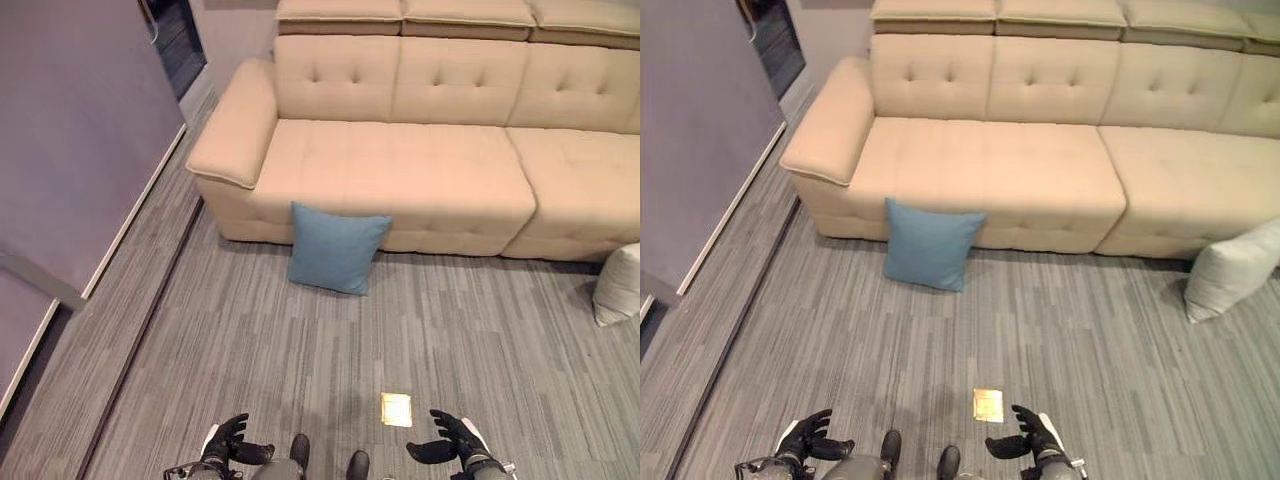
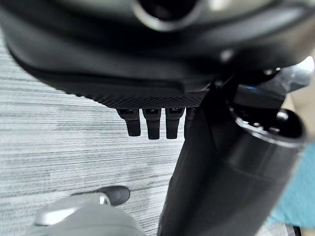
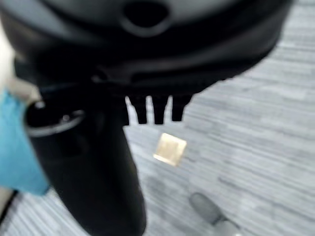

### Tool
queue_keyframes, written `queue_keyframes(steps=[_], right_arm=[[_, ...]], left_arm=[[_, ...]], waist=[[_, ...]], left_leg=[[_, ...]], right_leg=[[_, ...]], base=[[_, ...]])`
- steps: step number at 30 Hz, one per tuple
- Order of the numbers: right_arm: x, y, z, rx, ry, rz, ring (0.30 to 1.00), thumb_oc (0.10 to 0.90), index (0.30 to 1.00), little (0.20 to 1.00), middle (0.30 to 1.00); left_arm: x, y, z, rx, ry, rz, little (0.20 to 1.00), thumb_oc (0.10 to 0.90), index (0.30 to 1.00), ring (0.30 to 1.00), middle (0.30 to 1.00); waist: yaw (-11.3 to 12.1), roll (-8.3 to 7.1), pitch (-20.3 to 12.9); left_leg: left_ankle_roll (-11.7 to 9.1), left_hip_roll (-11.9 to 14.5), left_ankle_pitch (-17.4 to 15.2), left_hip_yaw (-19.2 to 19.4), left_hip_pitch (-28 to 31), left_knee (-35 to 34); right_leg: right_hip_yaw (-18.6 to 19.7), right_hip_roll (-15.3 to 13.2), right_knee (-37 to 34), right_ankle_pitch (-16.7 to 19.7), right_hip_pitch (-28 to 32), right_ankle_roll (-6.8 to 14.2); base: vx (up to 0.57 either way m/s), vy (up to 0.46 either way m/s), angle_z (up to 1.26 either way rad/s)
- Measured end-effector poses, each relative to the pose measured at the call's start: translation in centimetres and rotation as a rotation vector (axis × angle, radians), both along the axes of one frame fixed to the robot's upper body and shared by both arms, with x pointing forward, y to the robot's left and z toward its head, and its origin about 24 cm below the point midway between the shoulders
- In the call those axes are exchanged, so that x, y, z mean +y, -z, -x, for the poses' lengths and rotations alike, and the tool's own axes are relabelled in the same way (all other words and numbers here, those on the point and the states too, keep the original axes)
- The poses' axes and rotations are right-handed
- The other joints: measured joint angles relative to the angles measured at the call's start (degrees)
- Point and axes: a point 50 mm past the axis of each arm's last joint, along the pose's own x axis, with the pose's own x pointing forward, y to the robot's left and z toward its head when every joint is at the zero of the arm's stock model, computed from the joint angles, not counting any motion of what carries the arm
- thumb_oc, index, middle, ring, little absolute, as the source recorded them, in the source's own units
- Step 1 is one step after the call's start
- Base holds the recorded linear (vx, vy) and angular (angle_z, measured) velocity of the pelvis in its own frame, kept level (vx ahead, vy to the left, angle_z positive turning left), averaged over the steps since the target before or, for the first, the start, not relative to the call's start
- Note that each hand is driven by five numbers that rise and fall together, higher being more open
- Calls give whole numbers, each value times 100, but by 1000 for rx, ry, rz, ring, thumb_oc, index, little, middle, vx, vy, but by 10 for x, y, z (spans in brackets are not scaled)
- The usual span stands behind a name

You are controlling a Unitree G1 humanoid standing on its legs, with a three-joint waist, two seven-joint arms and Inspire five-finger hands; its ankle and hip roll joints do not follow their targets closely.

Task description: Pick up all the scattered cushions and arrange them neatly on the sofa.

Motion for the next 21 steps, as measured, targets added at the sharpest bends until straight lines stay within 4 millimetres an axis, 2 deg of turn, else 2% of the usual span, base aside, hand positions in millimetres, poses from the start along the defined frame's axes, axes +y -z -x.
queue_keyframes(steps=[2, 3, 4, 6, 7, 8, 9, 10, 12, 13, 14, 15, 16, 17, 18, 19, 20, 21], right_arm=[[1, 0, -1, -1, -3, -1, 900, 800, 900, 900, 900], [1, 0, -1, 1, -1, -1, 900, 800, 900, 900, 900], [2, 0, -2, 2, 0, -4, 900, 800, 900, 900, 900], [7, -1, -12, -11, -7, -12, 900, 800, 900, 900, 900], [9, 0, -13, -11, -9, -16, 900, 800, 900, 900, 900], [12, 0, -15, -9, -23, -17, 900, 800, 900, 900, 900], [15, -1, -21, -16, -31, -22, 900, 800, 900, 900, 900], [19, -2, -25, -28, -38, -30, 900, 800, 900, 900, 900], [27, 1, -20, -11, -52, -59, 900, 800, 900, 900, 900], [30, 1, -21, -15, -59, -66, 900, 800, 900, 900, 900], [32, -4, -28, -47, -78, -67, 900, 800, 900, 900, 900], [33, -5, -31, -55, -98, -59, 900, 800, 900, 900, 900], [33, -3, -28, -42, -98, -56, 900, 800, 900, 900, 900], [31, -2, -24, -32, -101, -51, 900, 800, 900, 900, 900], [32, 0, -19, -19, -91, -58, 900, 800, 900, 900, 900], [33, 1, -16, -15, -85, -62, 900, 800, 900, 900, 900], [32, 3, -12, -2, -84, -62, 900, 800, 900, 900, 900], [29, 7, -5, 27, -70, -56, 900, 800, 900, 900, 900]], left_arm=[[3, 1, 6, 10, -23, 1, 900, 800, 900, 900, 900], [4, 3, 11, 22, -31, 1, 900, 800, 900, 900, 900], [6, 3, 14, 28, -48, 2, 900, 800, 900, 900, 900], [8, 4, 17, 35, -59, 1, 900, 800, 900, 900, 900], [8, 3, 14, 31, -58, -2, 900, 800, 900, 900, 900], [10, 2, 9, 24, -56, -6, 900, 800, 900, 900, 900], [11, 2, 8, 25, -57, -10, 900, 800, 900, 900, 900], [12, 2, 8, 26, -56, -15, 900, 800, 900, 900, 900], [21, 2, 14, 40, -68, -37, 900, 800, 900, 900, 900], [24, 1, 16, 41, -82, -41, 900, 800, 900, 900, 900], [29, 2, 19, 53, -102, -51, 900, 800, 900, 900, 900], [31, 5, 25, 90, -114, -57, 900, 800, 900, 900, 900], [30, 6, 25, 96, -111, -55, 900, 800, 900, 900, 900], [27, 6, 24, 90, -111, -48, 900, 800, 900, 900, 900], [27, 8, 30, 106, -115, -43, 900, 800, 900, 900, 900], [25, 9, 30, 105, -113, -39, 900, 800, 900, 900, 900], [23, 10, 32, 110, -111, -34, 900, 800, 900, 900, 900], [19, 11, 34, 115, -107, -23, 900, 800, 900, 900, 900]], waist=[[-5, 0, 2], [6, 14, 1], [33, -27, 16], [183, -52, 16], [185, -49, 15], [180, -36, 41], [174, 10, 119], [139, 34, 145], [204, -4, 126], [227, -36, 113], [195, -47, 131], [106, -67, 136], [-21, -40, 154], [-33, -53, 136], [-162, -55, 119], [-166, -85, 77], [-145, -89, -5], [-146, 10, -66]], left_leg=[[33, 105, -1, -35, 217, -365], [118, 131, -63, -69, 423, -633], [169, 80, -36, -1, 622, -817], [436, -91, -167, 370, 777, -846], [444, -128, -173, 366, 786, -841], [558, -188, -284, 329, 817, -796], [607, -194, -315, 335, 906, -764], [674, -185, -379, 331, 975, -711], [778, -246, -621, 400, 1162, -650], [810, -257, -619, 421, 1202, -655], [803, -263, -722, 374, 1286, -754], [817, -239, -686, 388, 1414, -858], [766, -279, -737, 293, 1483, -858], [699, -294, -925, 245, 1535, -861], [672, -335, -1034, 73, 1657, -859], [668, -338, -1108, -38, 1788, -865], [560, -311, -1198, -196, 1983, -851], [413, -223, -1289, -364, 2147, -755]], right_leg=[[38, 6, 38, 0, 15, 106], [113, 5, 81, -15, 40, 177], [214, -74, 225, -64, 0, 263], [655, -412, 1178, -382, -452, 583], [704, -495, 1389, -482, -541, 625], [796, -545, 1974, -487, -779, 793], [832, -666, 2825, -519, -1137, 870], [901, -730, 3384, -449, -1374, 951], [991, -839, 3940, -496, -1498, 1047], [979, -847, 3933, -516, -1519, 1026], [919, -723, 3666, -739, -1619, 935], [899, -531, 2875, -784, -1773, 821], [867, -456, 2497, -726, -1859, 797], [889, -375, 2324, -546, -2072, 819], [927, -240, 1670, -275, -2037, 785], [919, -186, 1635, -184, -1998, 650], [935, -47, 1541, 32, -1827, 363], [915, 49, 1399, 408, -1566, 157]], base=[[156, 165, -5], [118, 195, -23], [170, 280, -46], [240, 390, -70], [173, 320, -39], [115, 204, -2], [145, 178, -1], [110, 101, 2], [216, 70, -11], [463, 68, -28], [564, 39, -20], [499, 11, 13], [379, -10, 24], [357, -58, 63], [347, -93, 62], [276, -85, 85], [209, -110, 80], [151, -116, 63]])
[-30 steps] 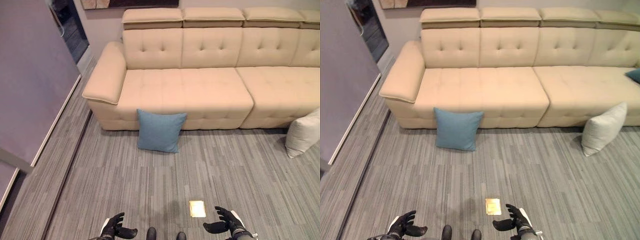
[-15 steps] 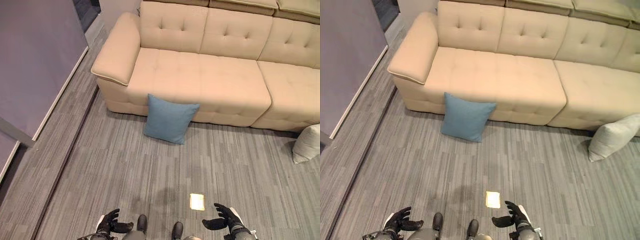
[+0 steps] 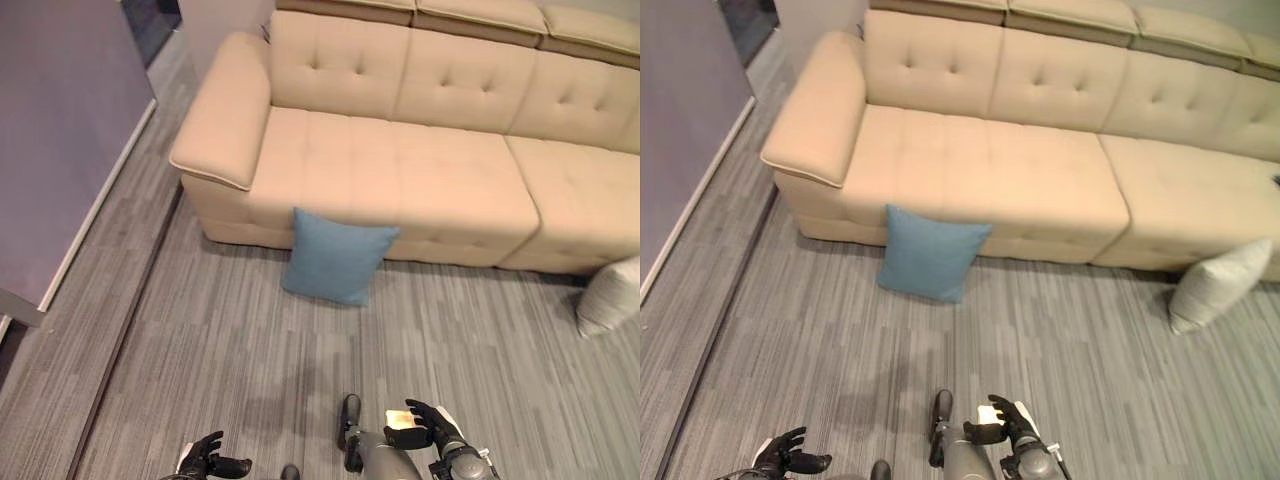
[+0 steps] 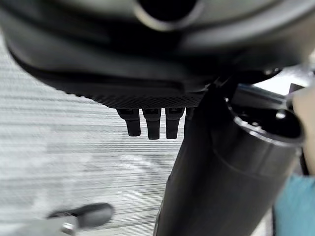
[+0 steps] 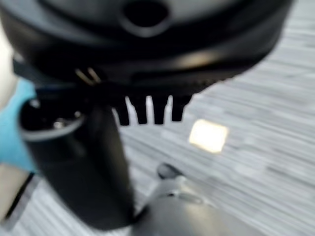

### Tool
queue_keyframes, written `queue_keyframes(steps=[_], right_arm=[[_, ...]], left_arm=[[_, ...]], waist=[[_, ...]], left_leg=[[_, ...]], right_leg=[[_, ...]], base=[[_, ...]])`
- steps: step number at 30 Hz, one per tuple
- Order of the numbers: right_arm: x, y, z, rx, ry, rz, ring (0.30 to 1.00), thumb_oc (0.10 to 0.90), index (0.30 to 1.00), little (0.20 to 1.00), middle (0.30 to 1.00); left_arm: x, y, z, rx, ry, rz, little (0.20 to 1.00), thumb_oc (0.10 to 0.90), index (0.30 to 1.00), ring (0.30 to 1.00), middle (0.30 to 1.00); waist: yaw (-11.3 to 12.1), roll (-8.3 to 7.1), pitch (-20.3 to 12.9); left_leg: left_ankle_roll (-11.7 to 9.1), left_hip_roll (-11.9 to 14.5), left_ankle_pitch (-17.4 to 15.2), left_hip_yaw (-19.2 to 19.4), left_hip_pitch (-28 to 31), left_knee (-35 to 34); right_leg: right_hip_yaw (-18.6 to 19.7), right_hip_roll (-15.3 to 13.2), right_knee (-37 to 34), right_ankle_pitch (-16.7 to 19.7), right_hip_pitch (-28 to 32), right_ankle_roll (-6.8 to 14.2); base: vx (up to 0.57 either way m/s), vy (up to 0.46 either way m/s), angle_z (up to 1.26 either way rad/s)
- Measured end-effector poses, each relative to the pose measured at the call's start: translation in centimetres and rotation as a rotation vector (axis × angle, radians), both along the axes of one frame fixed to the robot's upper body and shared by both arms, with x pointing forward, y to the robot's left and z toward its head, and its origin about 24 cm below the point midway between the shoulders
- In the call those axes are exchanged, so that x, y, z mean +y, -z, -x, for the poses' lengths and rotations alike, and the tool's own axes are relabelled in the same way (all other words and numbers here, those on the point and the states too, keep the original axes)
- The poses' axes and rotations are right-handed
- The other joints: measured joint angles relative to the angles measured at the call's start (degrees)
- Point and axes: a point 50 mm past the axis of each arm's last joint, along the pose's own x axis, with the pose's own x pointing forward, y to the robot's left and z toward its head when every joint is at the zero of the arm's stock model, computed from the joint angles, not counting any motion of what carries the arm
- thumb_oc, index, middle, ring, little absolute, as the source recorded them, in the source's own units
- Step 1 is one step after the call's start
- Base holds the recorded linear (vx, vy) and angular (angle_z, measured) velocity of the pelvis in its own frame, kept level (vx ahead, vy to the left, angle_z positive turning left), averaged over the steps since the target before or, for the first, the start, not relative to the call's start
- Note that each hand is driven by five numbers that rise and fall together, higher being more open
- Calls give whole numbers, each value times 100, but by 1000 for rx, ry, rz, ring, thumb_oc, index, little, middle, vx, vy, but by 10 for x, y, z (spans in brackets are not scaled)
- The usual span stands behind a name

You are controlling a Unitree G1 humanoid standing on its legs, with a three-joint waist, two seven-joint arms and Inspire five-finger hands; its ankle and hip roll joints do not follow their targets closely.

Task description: Pick up all the scattered cushions and arrange them neatly on the sofa.

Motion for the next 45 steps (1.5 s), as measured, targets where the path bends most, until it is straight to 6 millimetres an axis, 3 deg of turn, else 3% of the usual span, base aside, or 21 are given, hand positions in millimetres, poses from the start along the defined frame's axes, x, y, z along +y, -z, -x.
queue_keyframes(steps=[2, 5, 6, 9, 12, 13, 14, 18, 21, 23, 24, 25, 26, 28, 30, 31, 32, 33, 35, 37, 45], right_arm=[[-3, 1, -1, 8, 6, 9, 900, 800, 900, 900, 900], [-3, -2, -6, -10, 3, 8, 900, 800, 900, 900, 900], [-5, -4, -10, -31, 14, 7, 900, 800, 900, 900, 900], [-4, -10, -25, -63, 24, 2, 900, 800, 900, 900, 900], [-21, -2, -9, 16, 42, 66, 900, 800, 900, 900, 900], [-21, 1, -6, 42, 39, 71, 900, 800, 900, 900, 900], [-14, 4, 1, 43, 41, 48, 900, 800, 900, 900, 900], [4, 5, 2, 27, 13, -7, 900, 800, 900, 900, 900], [8, 3, -1, 13, -9, -19, 900, 800, 900, 900, 900], [9, 0, -6, -7, -26, -15, 900, 800, 900, 900, 900], [15, -3, -15, -28, -54, -19, 900, 800, 900, 900, 900], [15, -6, -18, -49, -61, -16, 900, 800, 900, 900, 900], [15, -5, -19, -38, -60, -15, 900, 800, 900, 900, 900], [15, -1, -11, -15, -57, -15, 900, 800, 900, 900, 900], [11, 0, -7, -2, -51, -5, 900, 800, 900, 900, 900], [3, -3, -11, -13, -52, 17, 900, 800, 900, 900, 900], [1, -4, -11, -16, -52, 24, 900, 800, 900, 900, 900], [-8, -6, -15, -13, -46, 52, 900, 800, 900, 900, 900], [-9, -8, -18, -34, -40, 51, 900, 800, 900, 900, 900], [-14, -12, -22, -59, -33, 57, 900, 800, 900, 900, 900], [-16, -7, -10, -23, -16, 63, 900, 800, 900, 900, 900]], left_arm=[[-4, 1, 2, 3, -5, 11, 900, 800, 900, 900, 900], [-4, -1, -4, -17, -1, 11, 900, 800, 900, 900, 900], [-1, -5, -14, -52, 5, 2, 900, 800, 900, 900, 900], [12, -19, -39, -130, 27, -35, 900, 800, 900, 900, 900], [4, -21, -51, -153, 76, -25, 900, 800, 900, 900, 900], [1, -18, -44, -133, 67, -11, 900, 800, 900, 900, 900], [3, -5, -8, -39, 1, 2, 900, 800, 900, 900, 900], [9, 0, 12, 33, 5, -19, 900, 800, 900, 900, 900], [17, -8, -10, -24, 36, -52, 900, 800, 900, 900, 900], [16, -8, -10, -20, 35, -53, 900, 800, 900, 900, 900], [22, -9, -9, -17, 23, -64, 900, 800, 900, 900, 900], [25, -11, -14, -27, 34, -68, 900, 800, 900, 900, 900], [23, -9, -10, -10, 33, -65, 900, 800, 900, 900, 900], [26, -5, 3, 35, 16, -76, 900, 800, 900, 900, 900], [21, -5, 2, 28, 23, -62, 900, 800, 900, 900, 900], [12, -2, 2, 28, 26, -37, 900, 800, 900, 900, 900], [10, -1, 5, 37, 32, -34, 900, 800, 900, 900, 900], [1, 0, -1, 17, 49, -3, 900, 800, 900, 900, 900], [-1, -3, -7, -16, 60, 1, 900, 800, 900, 900, 900], [-6, -4, -14, -37, 68, 11, 900, 800, 900, 900, 900], [-11, -3, -15, -37, 96, 19, 900, 800, 900, 900, 900]], waist=[[149, 35, -104], [249, -176, -144], [315, -190, -124], [309, -533, 157], [330, -355, 229], [444, -266, 279], [476, -176, 207], [312, -64, 1], [154, -52, -91], [164, -103, -122], [171, -342, -22], [149, -347, 19], [295, -441, 56], [294, -378, -9], [281, -223, -42], [136, -27, -138], [138, -137, -199], [231, -192, -137], [182, -184, -165], [144, 28, -167], [80, 69, -199]], left_leg=[[-141, 87, -12, 0, -273, 753], [-535, -21, 68, 91, -1577, 3382], [-550, 220, 70, 70, -2321, 4351], [-476, 382, 71, 71, -2880, 3023], [-612, 85, 984, -181, -2971, -83], [-484, 58, 1055, -320, -2761, -545], [29, -13, 1486, -9, -2581, 69], [196, -119, 1749, 343, -1896, -89], [247, -388, 1555, 391, -1388, -359], [-290, -395, 1150, 715, -1263, -341], [-33, -442, 731, 985, -1463, 360], [852, -355, 228, 537, -1838, 1644], [418, -449, -159, 565, -1708, 1699], [485, -446, -16, 557, -1305, 1264], [462, -369, 62, 372, -878, 825], [420, -326, 86, 326, -798, 741], [351, -497, 116, 370, -756, 793], [-1, -685, -147, 436, -1036, 1531], [-267, -216, -212, 381, -1181, 1245], [-517, 547, 447, 331, -1171, 540], [-360, 375, 695, 437, -644, -42]], right_leg=[[-25, 75, -321, 52, 346, -207], [-43, 22, -904, 76, 834, -373], [-60, 145, -959, -82, 1012, -524], [19, 177, -1278, -378, 1615, -538], [123, 156, -1359, -852, 2103, -124], [296, 125, -1317, -992, 2260, -34], [494, 9, -750, -1356, 2484, 281], [122, -592, 2815, -1608, 1004, 781], [-215, -662, 2130, -1747, 213, 777], [-682, -595, 1210, -1415, 59, 403], [-710, -751, 732, -1177, -15, 452], [-601, -950, 751, -977, -214, 758], [-591, -1113, 587, -811, -316, 818], [-658, -983, 304, -627, -213, 560], [-649, -472, 344, -572, -14, 388], [-848, 370, -190, -290, 328, -348], [-835, 514, -683, 81, 596, -704], [-802, 328, -1198, 229, 989, -985], [-755, 214, -1290, 226, 1190, -932], [-783, 315, -1331, 46, 1426, -621], [-594, 83, -1355, -39, 1638, -122]], base=[[111, -129, 29], [95, -131, 12], [257, -13, -4], [243, 50, -10], [426, 334, -20], [198, 215, -114], [246, 354, -139], [186, 229, -74], [230, 58, -1], [216, -30, -27], [182, -45, -8], [106, -42, -29], [116, -37, -34], [161, -81, -9], [179, -147, 34], [127, -148, 37], [33, -79, 10], [46, -96, -7], [21, -34, 0], [-9, -6, -5], [-44, 30, -6]])
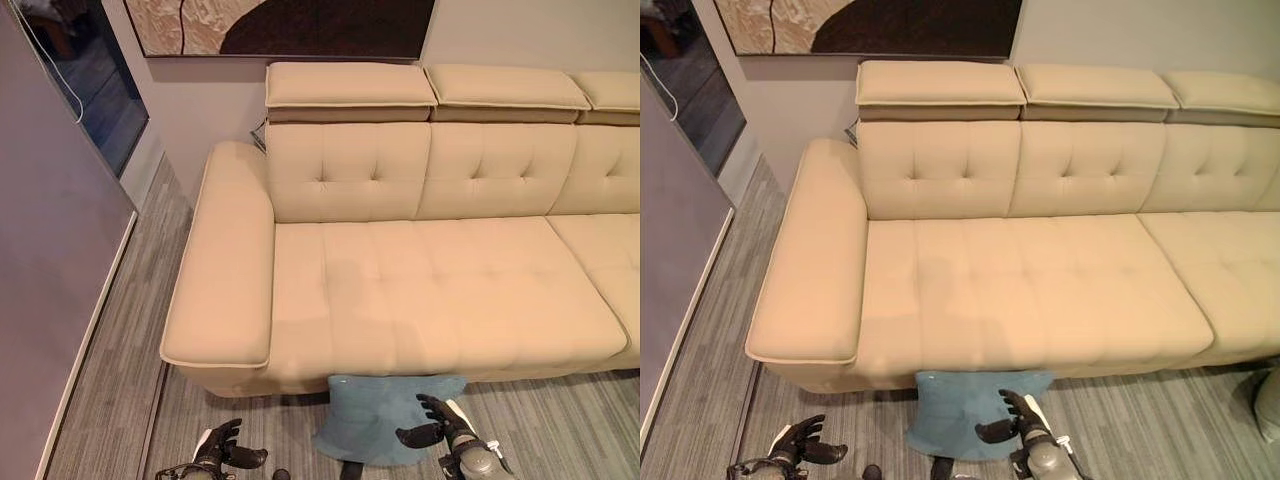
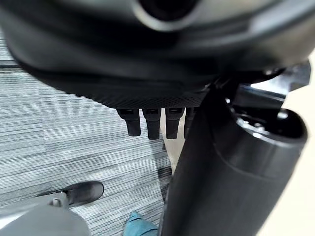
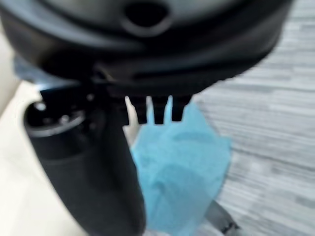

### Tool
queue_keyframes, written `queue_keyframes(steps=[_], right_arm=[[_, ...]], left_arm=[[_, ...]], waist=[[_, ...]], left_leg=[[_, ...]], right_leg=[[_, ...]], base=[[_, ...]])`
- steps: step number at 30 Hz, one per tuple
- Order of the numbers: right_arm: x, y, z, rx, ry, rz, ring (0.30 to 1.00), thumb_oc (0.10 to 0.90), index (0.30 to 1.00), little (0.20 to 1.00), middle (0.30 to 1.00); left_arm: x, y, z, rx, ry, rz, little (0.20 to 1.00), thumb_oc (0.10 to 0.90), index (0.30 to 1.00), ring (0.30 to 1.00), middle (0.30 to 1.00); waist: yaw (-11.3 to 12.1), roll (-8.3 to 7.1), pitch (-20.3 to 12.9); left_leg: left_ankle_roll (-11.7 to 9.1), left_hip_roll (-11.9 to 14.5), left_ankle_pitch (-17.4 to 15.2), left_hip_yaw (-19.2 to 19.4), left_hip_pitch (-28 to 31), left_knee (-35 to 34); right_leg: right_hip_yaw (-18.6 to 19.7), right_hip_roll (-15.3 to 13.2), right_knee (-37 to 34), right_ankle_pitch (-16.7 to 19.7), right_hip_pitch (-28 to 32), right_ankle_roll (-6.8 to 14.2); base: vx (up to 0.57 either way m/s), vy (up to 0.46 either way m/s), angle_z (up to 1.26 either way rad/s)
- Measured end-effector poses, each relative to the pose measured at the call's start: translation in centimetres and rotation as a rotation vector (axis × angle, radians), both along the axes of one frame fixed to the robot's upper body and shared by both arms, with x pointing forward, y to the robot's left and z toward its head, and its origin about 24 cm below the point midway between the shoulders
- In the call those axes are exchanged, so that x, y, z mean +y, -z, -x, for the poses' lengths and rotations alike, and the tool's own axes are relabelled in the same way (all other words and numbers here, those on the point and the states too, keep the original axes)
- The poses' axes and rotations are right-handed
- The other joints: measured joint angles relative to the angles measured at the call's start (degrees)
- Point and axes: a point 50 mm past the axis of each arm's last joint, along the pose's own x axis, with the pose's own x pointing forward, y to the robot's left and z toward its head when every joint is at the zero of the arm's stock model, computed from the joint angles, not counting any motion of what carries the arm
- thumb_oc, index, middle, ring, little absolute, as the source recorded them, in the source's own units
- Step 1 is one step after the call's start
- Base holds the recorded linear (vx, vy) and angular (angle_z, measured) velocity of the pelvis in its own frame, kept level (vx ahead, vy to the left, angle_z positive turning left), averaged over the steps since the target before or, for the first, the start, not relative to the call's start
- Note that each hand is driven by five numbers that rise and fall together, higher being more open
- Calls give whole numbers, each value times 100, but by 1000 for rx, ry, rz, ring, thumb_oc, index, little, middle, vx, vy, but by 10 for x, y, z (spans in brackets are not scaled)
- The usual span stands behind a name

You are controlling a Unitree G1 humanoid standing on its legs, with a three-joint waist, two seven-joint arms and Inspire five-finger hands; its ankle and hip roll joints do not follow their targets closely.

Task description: Pick up all the scattered cushions and arrange them neatly on the sofa.

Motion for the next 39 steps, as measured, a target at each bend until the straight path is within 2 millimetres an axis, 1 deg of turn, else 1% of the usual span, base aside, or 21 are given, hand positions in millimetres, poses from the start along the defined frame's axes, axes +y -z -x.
queue_keyframes(steps=[5, 7, 8, 9, 10, 13, 15, 16, 20, 22, 23, 26, 28, 29, 30, 32, 33, 34, 35, 36, 39], right_arm=[[-1, 2, 6, 16, 6, 2, 900, 800, 900, 900, 900], [2, -5, -15, -30, -10, 6, 900, 800, 900, 900, 900], [1, -10, -29, -54, -11, 18, 900, 800, 900, 900, 900], [1, -11, -29, -53, -13, 21, 900, 800, 900, 900, 900], [2, -10, -29, -53, -17, 17, 900, 800, 900, 900, 900], [6, -8, -27, -48, -14, 6, 900, 800, 900, 900, 900], [15, -10, -30, -65, -34, -17, 900, 800, 900, 900, 900], [18, -10, -32, -68, -45, -27, 900, 800, 900, 900, 900], [1, -17, -32, -85, -47, 18, 900, 800, 900, 900, 900], [-11, -20, -31, -94, -30, 49, 900, 800, 900, 900, 900], [-24, -24, -30, -99, -7, 79, 900, 800, 900, 900, 900], [-36, -26, -26, -97, 24, 98, 900, 800, 900, 900, 900], [-36, -28, -30, -116, 21, 95, 900, 800, 900, 900, 900], [-38, -27, -27, -112, 29, 98, 900, 800, 900, 900, 900], [-37, -25, -25, -103, 36, 94, 900, 800, 900, 900, 900], [-33, -26, -30, -109, 35, 84, 900, 800, 900, 900, 900], [-30, -27, -34, -119, 26, 79, 900, 800, 900, 900, 900], [-27, -28, -37, -126, 15, 72, 900, 800, 900, 900, 900], [-20, -28, -41, -135, 14, 57, 900, 800, 900, 900, 900], [-7, -25, -41, -146, 14, 18, 900, 800, 900, 900, 900], [4, -21, -40, -136, 12, -12, 900, 800, 900, 900, 900]], left_arm=[[0, 2, 5, 16, -3, -2, 900, 800, 900, 900, 900], [2, 1, -1, 13, 9, -10, 900, 800, 900, 900, 900], [4, -1, -8, 3, 13, -22, 900, 800, 900, 900, 900], [5, -2, -9, -4, -5, -23, 900, 800, 900, 900, 900], [7, -2, -8, 0, -8, -28, 900, 800, 900, 900, 900], [13, 2, 4, 46, -33, -47, 900, 800, 900, 900, 900], [23, 0, 6, 47, -45, -78, 900, 800, 900, 900, 900], [30, -1, 12, 60, -59, -90, 900, 800, 900, 900, 900], [12, 1, 12, 22, -78, -40, 900, 800, 900, 900, 900], [5, 0, 5, -3, -80, -15, 900, 800, 900, 900, 900], [-2, -4, -9, -52, -72, 9, 900, 800, 900, 900, 900], [-19, -11, -36, -121, -21, 52, 900, 800, 900, 900, 900], [-22, -10, -35, -115, -2, 70, 900, 800, 900, 900, 900], [-26, -10, -37, -116, 9, 76, 900, 800, 900, 900, 900], [-28, -10, -39, -120, 22, 77, 900, 800, 900, 900, 900], [-30, -11, -42, -128, 26, 81, 900, 800, 900, 900, 900], [-28, -11, -41, -126, -5, 92, 900, 800, 900, 900, 900], [-24, -10, -38, -122, -26, 84, 900, 800, 900, 900, 900], [-18, -11, -38, -120, -30, 68, 900, 800, 900, 900, 900], [-5, -14, -40, -122, -33, 26, 900, 800, 900, 900, 900], [5, -17, -40, -125, -29, 0, 900, 800, 900, 900, 900]], waist=[[5, 20, -1], [-38, 14, 130], [-47, 118, 269], [82, 193, 301], [146, 165, 297], [309, 113, 284], [399, -54, 303], [398, -173, 265], [340, 167, 158], [291, 200, 164], [257, 170, 194], [92, 118, 329], [59, 23, 388], [-48, 122, 439], [-73, 157, 457], [-4, 68, 562], [96, 93, 565], [175, 188, 568], [212, 107, 617], [175, -114, 669], [363, -289, 688]], left_leg=[[94, -145, 60, 7, -4, -82], [199, -223, 118, 86, -297, 72], [361, -55, 208, 252, -517, 129], [388, 8, 255, 368, -584, 131], [447, -3, 199, 382, -615, 119], [233, 27, 323, 400, -761, 131], [-5, 81, 521, 383, -788, -3], [-126, 93, 608, 372, -792, -108], [-413, 739, 985, 59, -868, -390], [-481, 896, 1379, -66, -1074, -362], [-595, 935, 1838, -141, -1386, -324], [-740, 859, 2305, -69, -1826, -96], [-582, 392, 1689, -100, -1587, 73], [-399, 307, 1480, 0, -1516, -47], [-399, 282, 1351, -10, -1576, -92], [-332, -139, 955, -336, -1726, -139], [-234, -236, 918, -453, -1682, -261], [101, -199, 1105, -480, -1614, -354], [220, -205, 1137, -413, -1581, -358], [224, -283, 1072, -387, -1515, -352], [340, -312, 974, -130, -1367, -354]], right_leg=[[95, -87, 113, 62, -175, 103], [357, -250, 860, 22, -813, 318], [486, -396, 1356, -265, -1119, 824], [307, -851, 1899, -502, -1144, 833], [324, -1079, 1895, -573, -1021, 900], [406, -1596, 1472, -662, -497, 1226], [470, -1481, 466, -608, -55, 1237], [499, -1353, 215, -338, 50, 1247], [370, -619, -10, -266, 138, 982], [172, -360, -4, -291, 60, 792], [-18, -247, 3, -316, -53, 648], [-277, -244, -51, -386, -197, 347], [-174, -348, -47, -343, -193, 305], [-214, -277, -48, -348, -170, 309], [-247, -257, -48, -353, -215, 307], [-80, -345, -9, -222, -406, 348], [104, -314, -6, -214, -515, 368], [223, -170, -5, -149, -537, 411], [309, -179, -5, -162, -532, 448], [315, -260, -7, -171, -478, 482], [481, -341, 139, -180, -513, 519]], base=[[-184, 57, -12], [-280, -65, -49], [-177, -208, -46], [-113, -370, -51], [-45, -335, -48], [22, -301, -13], [45, -292, -8], [38, -322, 20], [-20, -176, 21], [-51, -166, 48], [-24, -192, 82], [11, -102, 67], [47, -38, -11], [74, 18, 5], [103, 56, 20], [110, 58, -30], [111, 68, -93], [113, 87, -90], [187, 176, -57], [133, 166, -19], [45, 116, -42]])
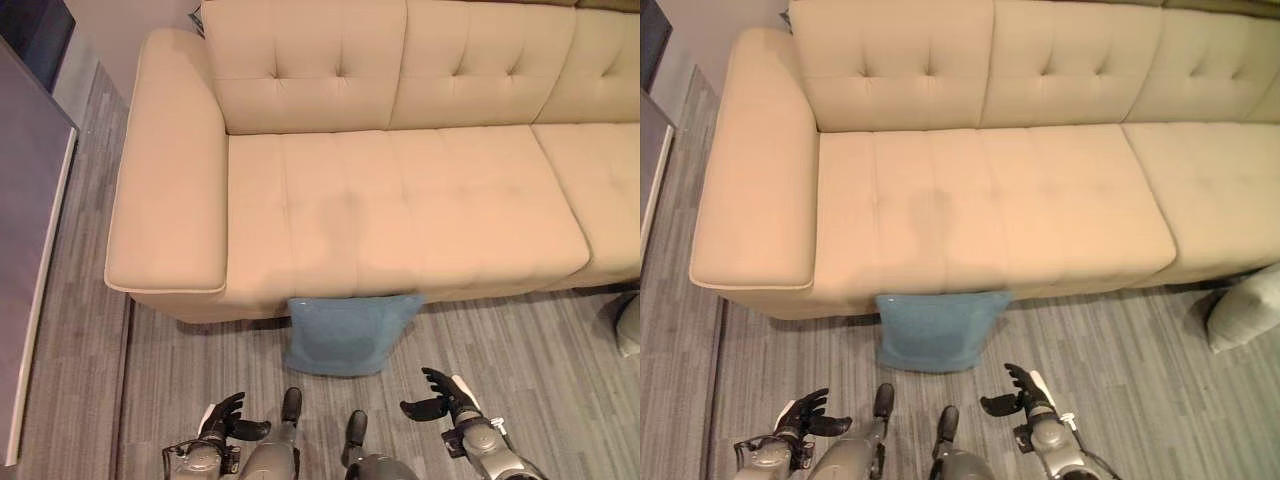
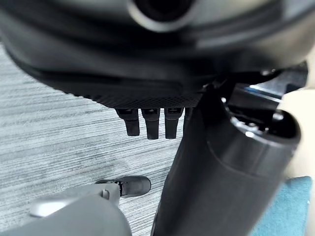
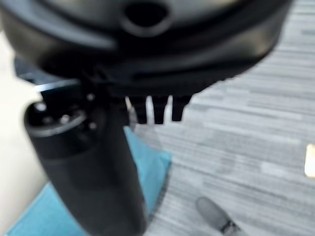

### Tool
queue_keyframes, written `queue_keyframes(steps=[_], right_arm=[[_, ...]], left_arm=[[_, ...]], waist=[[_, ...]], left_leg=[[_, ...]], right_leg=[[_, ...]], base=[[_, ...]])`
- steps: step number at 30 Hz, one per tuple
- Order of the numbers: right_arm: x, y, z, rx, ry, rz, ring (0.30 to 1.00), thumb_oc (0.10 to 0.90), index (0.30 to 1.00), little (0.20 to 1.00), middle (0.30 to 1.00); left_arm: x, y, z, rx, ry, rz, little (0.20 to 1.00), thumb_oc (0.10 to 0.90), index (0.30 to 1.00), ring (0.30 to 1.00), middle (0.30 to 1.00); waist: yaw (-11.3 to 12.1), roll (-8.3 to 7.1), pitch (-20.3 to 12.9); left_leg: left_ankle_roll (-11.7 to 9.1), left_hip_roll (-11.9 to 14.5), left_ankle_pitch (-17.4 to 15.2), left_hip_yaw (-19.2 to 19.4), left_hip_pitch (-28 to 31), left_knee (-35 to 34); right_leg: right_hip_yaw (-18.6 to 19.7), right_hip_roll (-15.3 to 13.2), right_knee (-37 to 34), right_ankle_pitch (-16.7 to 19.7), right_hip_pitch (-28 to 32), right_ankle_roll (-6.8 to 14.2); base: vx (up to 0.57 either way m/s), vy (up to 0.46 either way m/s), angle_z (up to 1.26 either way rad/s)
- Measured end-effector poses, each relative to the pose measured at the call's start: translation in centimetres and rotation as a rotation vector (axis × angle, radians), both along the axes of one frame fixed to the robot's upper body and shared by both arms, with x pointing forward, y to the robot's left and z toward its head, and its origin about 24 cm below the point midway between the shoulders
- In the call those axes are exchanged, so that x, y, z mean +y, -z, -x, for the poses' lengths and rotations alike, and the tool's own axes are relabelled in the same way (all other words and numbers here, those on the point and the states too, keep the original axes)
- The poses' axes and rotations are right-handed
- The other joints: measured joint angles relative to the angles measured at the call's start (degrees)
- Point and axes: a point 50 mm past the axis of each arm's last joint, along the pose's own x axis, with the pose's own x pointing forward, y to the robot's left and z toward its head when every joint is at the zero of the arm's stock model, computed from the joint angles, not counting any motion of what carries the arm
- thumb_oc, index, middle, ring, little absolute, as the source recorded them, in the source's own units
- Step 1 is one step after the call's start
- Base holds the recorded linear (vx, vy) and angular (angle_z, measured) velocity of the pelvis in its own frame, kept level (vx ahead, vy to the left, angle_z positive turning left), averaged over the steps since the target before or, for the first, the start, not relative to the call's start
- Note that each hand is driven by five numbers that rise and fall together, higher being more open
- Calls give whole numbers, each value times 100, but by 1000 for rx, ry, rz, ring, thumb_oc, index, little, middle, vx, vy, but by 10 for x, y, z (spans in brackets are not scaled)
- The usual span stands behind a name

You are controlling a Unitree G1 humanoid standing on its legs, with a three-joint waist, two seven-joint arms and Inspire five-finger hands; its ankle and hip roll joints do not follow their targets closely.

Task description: Pick up all the scattered cushions and arrange them neatly on the sofa.

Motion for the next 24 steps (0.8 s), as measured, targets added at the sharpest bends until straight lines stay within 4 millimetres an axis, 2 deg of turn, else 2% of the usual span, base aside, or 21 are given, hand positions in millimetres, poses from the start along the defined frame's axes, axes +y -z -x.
queue_keyframes(steps=[1, 4, 5, 6, 9, 11, 12, 13, 14, 17, 20, 22, 24], right_arm=[[7, -3, -7, -20, -10, -14, 900, 800, 900, 900, 900], [13, -11, -23, -58, -43, -14, 900, 800, 900, 900, 900], [13, -11, -23, -60, -43, -14, 900, 800, 900, 900, 900], [14, -13, -26, -68, -45, -15, 900, 800, 900, 900, 900], [14, -13, -27, -73, -46, -15, 900, 800, 900, 900, 900], [15, -15, -28, -81, -47, -17, 900, 800, 900, 900, 900], [15, -13, -26, -75, -48, -18, 900, 800, 900, 900, 900], [15, -11, -23, -65, -49, -18, 900, 800, 900, 900, 900], [15, -10, -20, -58, -46, -18, 900, 800, 900, 900, 900], [16, -12, -23, -67, -57, -17, 900, 800, 900, 900, 900], [13, -18, -29, -101, -52, -2, 900, 800, 900, 900, 900], [8, -21, -31, -119, -29, 11, 900, 800, 900, 900, 900], [3, -31, -42, -178, 9, 14, 900, 800, 900, 900, 900]], left_arm=[[5, -1, 1, 2, -4, -13, 900, 800, 900, 900, 900], [11, -6, -6, -23, -10, -26, 900, 800, 900, 900, 900], [11, -6, -7, -25, -10, -26, 900, 800, 900, 900, 900], [13, -9, -12, -43, -12, -32, 900, 800, 900, 900, 900], [14, -11, -13, -54, -26, -29, 900, 800, 900, 900, 900], [14, -10, -13, -59, -48, -16, 900, 800, 900, 900, 900], [15, -11, -13, -61, -47, -18, 900, 800, 900, 900, 900], [17, -12, -14, -65, -46, -22, 900, 800, 900, 900, 900], [16, -12, -14, -70, -46, -21, 900, 800, 900, 900, 900], [14, -10, -7, -72, -64, -2, 900, 800, 900, 900, 900], [3, -12, -14, -110, -92, 42, 900, 800, 900, 900, 900], [-5, -23, -33, -199, -96, 80, 900, 800, 900, 900, 900], [-13, -42, -56, -310, -91, 96, 900, 800, 900, 900, 900]], waist=[[54, -13, 6], [22, 35, 119], [20, 37, 125], [-1, 43, 155], [43, 50, 202], [33, 66, 250], [36, 10, 256], [35, -69, 269], [36, -111, 286], [44, -76, 303], [-27, -47, 329], [-19, -4, 391], [13, 68, 512]], left_leg=[[70, 8, -59, 181, 70, 16], [143, 38, -179, 299, 83, 143], [138, 41, -186, 299, 83, 147], [143, 36, -246, 313, 83, 174], [218, 22, -299, 333, 90, 192], [156, 26, -259, 325, 94, 126], [100, -11, -225, 249, 91, 87], [73, -72, -205, 193, 88, 93], [20, -85, -209, 140, 83, 97], [-144, 143, -223, 118, -18, 131], [-287, 323, -206, -84, -271, 239], [-411, 442, -167, -306, -582, 344], [-499, 490, -111, -473, -1048, 505]], right_leg=[[102, -34, 240, -48, -121, 57], [153, -104, 931, -202, -438, 267], [156, -105, 967, -212, -453, 283], [131, -198, 1266, -388, -634, 361], [114, -469, 1031, -395, -667, 342], [89, -597, 618, -340, -656, 353], [77, -642, 252, -219, -538, 380], [79, -659, 194, -68, -488, 375], [125, -657, 159, 289, -484, 372], [92, -404, -23, 371, -478, 246], [-145, -175, -136, 363, -521, 129], [-372, -76, -116, 318, -669, 76], [-523, -1, -21, 274, -1019, 19]], base=[[0, 87, -68], [33, 65, -32], [54, 8, -8], [51, -19, -1], [104, -54, -8], [60, -70, 7], [28, -86, 34], [41, -108, 46], [27, -117, 28], [-6, -113, 0], [-49, -161, 27], [-98, -148, 50], [-90, -74, 37]])
